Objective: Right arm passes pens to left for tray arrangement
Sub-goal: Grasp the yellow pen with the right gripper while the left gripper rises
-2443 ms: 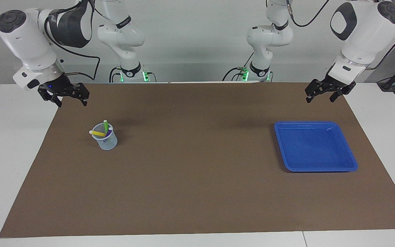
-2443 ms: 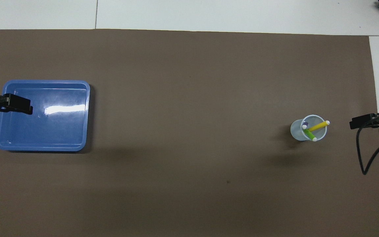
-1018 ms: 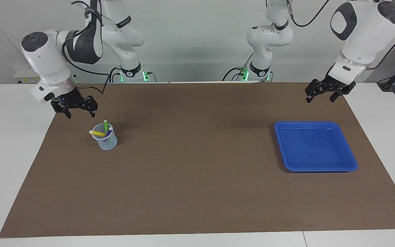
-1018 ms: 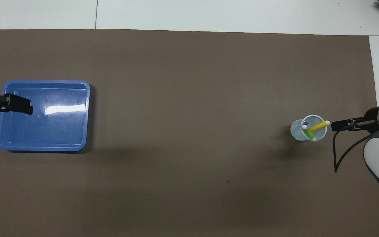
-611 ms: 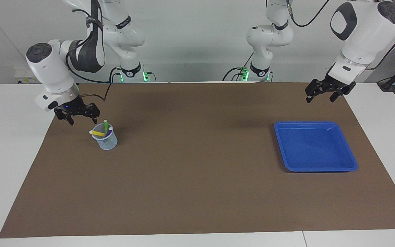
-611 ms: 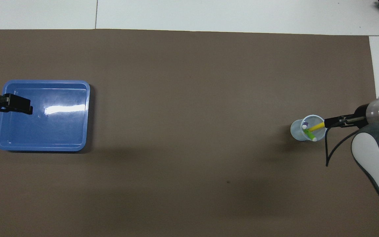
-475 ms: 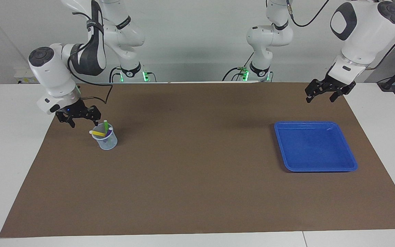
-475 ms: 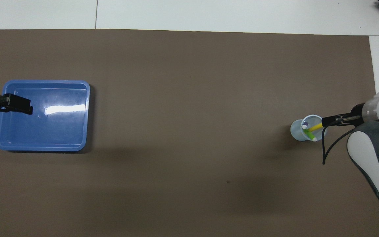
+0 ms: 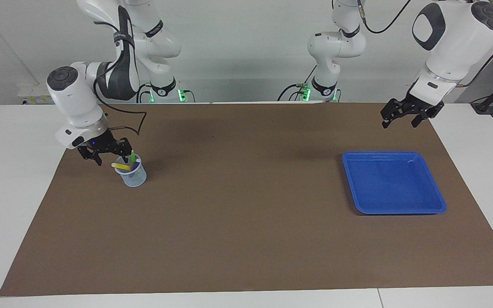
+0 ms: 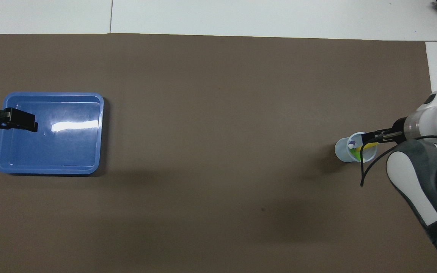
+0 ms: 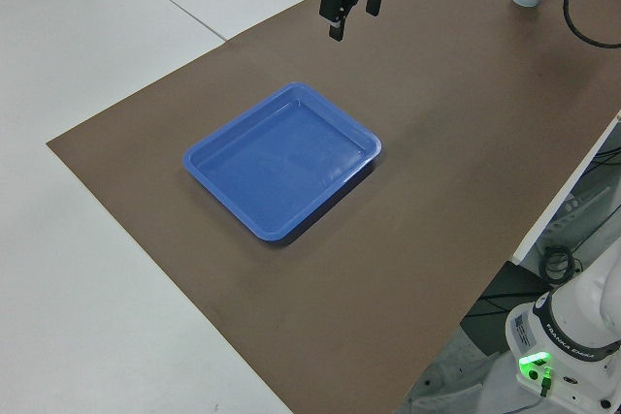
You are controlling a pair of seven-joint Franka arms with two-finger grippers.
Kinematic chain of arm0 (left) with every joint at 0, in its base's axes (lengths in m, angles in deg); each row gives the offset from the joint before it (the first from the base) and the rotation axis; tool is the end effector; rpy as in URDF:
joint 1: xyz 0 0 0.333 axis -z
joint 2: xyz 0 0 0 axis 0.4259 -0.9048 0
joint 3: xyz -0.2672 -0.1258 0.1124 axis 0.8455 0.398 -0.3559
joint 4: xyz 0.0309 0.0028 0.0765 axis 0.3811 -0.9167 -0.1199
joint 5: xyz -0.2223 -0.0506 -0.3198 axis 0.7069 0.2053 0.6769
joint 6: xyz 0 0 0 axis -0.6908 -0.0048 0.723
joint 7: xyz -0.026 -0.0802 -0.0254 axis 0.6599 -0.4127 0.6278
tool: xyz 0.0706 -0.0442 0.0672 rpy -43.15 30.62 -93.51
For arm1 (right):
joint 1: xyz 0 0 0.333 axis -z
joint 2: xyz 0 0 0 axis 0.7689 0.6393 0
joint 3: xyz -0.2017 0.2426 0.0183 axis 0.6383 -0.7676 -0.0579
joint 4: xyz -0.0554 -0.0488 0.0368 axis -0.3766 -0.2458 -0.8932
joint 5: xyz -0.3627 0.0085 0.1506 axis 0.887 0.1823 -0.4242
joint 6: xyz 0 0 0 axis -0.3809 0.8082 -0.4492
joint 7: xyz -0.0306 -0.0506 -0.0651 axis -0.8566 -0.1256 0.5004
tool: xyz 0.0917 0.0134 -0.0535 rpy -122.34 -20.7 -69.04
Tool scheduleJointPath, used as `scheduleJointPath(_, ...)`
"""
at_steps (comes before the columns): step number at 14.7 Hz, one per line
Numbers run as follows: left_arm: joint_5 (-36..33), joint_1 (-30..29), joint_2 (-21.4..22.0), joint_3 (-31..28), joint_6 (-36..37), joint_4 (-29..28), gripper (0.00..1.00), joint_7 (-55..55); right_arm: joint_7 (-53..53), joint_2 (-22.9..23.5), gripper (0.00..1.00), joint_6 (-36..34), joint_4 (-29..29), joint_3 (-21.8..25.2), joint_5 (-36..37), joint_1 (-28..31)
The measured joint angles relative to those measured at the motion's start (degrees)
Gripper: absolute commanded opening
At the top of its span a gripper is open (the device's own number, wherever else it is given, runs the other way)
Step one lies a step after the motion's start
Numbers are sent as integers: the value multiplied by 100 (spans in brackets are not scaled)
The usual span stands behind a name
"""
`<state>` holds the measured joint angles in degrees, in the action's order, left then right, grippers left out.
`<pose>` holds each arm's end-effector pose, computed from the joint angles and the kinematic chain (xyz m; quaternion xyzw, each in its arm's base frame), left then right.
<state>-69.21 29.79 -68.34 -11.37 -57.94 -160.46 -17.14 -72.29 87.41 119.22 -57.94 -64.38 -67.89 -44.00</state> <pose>0.5535 -0.0064 0.5850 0.9997 -0.0220 -0.0130 0.0056 0.5473 -0.0524 0.4131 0.9981 0.0544 0.0246 0.0170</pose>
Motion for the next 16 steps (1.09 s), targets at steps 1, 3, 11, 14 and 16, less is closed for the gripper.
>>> scheduleJointPath(1, 0, 0, 0, 0, 0, 0, 100, 0, 0, 11, 88, 37, -21, 0, 0, -2)
scheduleJointPath(3, 0, 0, 0, 0, 0, 0, 100, 0, 0, 49, 88, 172, -84, 2, 0, -1)
scheduleJointPath(11, 0, 12, 1, 8, 41, 0, 100, -42, 0, 80, 76, 349, -290, 30, 0, 24)
scheduleJointPath(14, 0, 36, 11, 62, 54, 0, 100, -741, 0, 80, 64, 351, -309, 32, 0, 25)
scheduleJointPath(16, 4, 43, 20, 221, 54, 0, 100, -1309, 0, 80, 55, 352, -316, 32, 0, 25)
